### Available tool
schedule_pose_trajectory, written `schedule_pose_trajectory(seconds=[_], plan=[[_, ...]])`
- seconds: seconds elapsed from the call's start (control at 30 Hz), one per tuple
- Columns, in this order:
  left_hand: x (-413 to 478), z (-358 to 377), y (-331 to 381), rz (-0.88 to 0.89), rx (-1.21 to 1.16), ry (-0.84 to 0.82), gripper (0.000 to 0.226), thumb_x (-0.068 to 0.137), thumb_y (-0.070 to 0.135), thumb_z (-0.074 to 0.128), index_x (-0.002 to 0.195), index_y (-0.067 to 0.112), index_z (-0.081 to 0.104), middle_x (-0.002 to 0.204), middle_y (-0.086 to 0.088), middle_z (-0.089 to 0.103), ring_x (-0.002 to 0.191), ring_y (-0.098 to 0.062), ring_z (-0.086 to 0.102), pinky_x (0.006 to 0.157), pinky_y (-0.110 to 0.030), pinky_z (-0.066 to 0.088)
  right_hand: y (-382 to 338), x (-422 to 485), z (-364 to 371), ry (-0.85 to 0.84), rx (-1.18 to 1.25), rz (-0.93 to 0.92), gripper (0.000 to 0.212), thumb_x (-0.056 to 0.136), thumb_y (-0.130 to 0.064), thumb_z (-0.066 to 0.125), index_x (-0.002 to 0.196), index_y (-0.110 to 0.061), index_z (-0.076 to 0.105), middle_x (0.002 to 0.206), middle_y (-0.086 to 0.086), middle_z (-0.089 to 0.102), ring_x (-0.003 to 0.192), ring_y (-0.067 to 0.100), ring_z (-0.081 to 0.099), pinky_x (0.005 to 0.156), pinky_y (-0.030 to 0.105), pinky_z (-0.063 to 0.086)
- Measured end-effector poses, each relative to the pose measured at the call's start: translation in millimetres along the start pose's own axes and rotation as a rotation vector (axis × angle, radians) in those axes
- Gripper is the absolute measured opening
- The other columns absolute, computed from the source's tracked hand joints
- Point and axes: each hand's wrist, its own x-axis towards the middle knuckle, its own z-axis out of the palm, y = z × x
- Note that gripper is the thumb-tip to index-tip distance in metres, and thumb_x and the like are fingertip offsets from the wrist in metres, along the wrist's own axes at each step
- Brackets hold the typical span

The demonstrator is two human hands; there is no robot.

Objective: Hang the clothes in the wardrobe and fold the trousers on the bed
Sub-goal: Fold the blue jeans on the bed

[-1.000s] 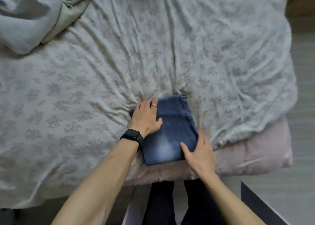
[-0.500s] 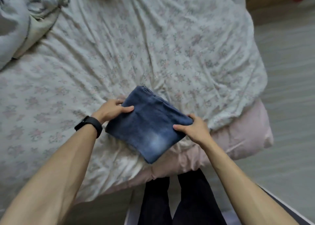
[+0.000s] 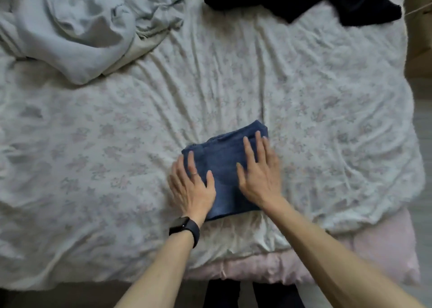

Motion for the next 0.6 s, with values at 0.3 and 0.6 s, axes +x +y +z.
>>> schedule_pose_trajectory(seconds=[0.3, 0.6], plan=[[23, 69, -50, 0.443, 0.311, -0.183, 0.068, 0.1, 0.059, 0.025, 0.16, 0.038, -0.001, 0.167, 0.012, -0.014, 0.154, -0.011, -0.01, 0.121, -0.045, -0.012, 64, 12, 54, -0.132, -0.26, -0.034, 0.069, 0.1, -0.066, 0.022, 0.16, -0.04, 0.0, 0.169, -0.009, -0.007, 0.155, 0.012, -0.011, 0.123, 0.047, -0.005], [-10, 41, -50, 0.097, 0.01, -0.109, 0.07, 0.103, 0.046, 0.046, 0.162, 0.028, 0.011, 0.169, -0.006, 0.005, 0.153, -0.024, 0.017, 0.12, -0.039, 0.019, 57, 3, 28, -0.129, 0.047, 0.089, 0.077, 0.099, -0.047, 0.052, 0.162, -0.023, 0.016, 0.169, 0.007, 0.009, 0.155, 0.023, 0.008, 0.124, 0.04, 0.011]])
